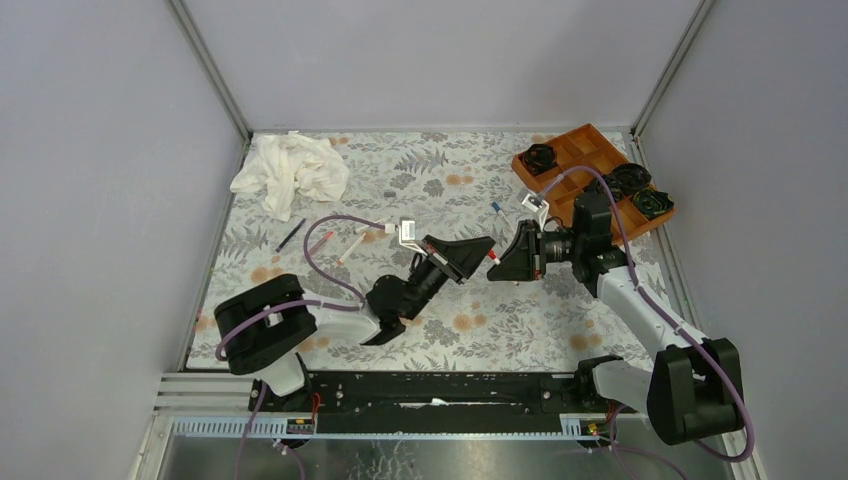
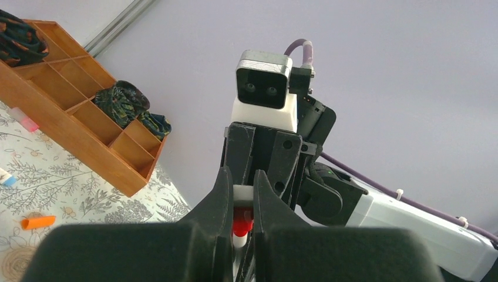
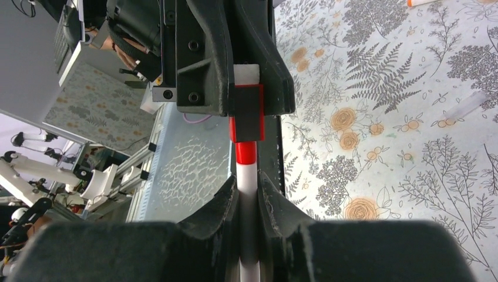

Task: Insert the pens into the pen caps
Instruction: Press the pen cap onto the pen.

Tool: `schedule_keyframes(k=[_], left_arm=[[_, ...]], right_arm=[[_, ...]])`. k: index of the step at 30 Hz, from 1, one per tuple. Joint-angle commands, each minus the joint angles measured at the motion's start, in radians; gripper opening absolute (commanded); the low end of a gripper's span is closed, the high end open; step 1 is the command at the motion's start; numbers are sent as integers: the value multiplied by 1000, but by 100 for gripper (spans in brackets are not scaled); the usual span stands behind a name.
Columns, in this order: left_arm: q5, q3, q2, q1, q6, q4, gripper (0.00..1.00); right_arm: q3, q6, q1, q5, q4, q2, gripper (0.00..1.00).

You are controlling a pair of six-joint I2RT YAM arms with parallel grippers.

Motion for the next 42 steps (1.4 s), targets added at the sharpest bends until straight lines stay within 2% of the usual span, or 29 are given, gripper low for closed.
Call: schedule_keyframes(k=[1, 5, 8, 14, 21, 28, 34, 37, 38, 40, 41, 42], left_arm=[[185, -44, 76, -125, -69, 4, 0], [161, -33, 48, -79, -81, 7, 0], [175, -8, 28, -26, -121, -11, 0], [185, 8, -26, 65, -169, -41, 9], [185, -3, -119, 104, -125, -113, 29], [183, -9, -170, 107, -103, -167, 62], [155, -41, -272, 108, -41, -257, 74], [150, -75, -371, 108, 53, -351, 75], [151, -97, -407, 108, 84, -385, 76], [159, -129, -488, 108, 154, -428, 78], [167, -142, -526, 108, 192, -450, 79], [177, -153, -566, 108, 227, -475, 81]], right_arm=[[29, 61, -6, 149, 198, 21, 0], [7, 69, 21, 99, 255, 17, 0], [32, -41, 61, 96, 146, 24, 0], [66, -159, 86, 89, 15, 50, 0], [94, -242, 101, 94, -81, 70, 0], [99, -248, 106, 66, -86, 76, 0], [105, -260, 107, -6, -88, 58, 0], [132, -392, 107, -100, -179, 44, 0], [159, -489, 106, -127, -301, 43, 0], [235, -837, 106, -180, -638, 57, 0], [269, -1057, 106, -204, -859, 69, 0], [288, -1188, 107, -215, -974, 77, 0]])
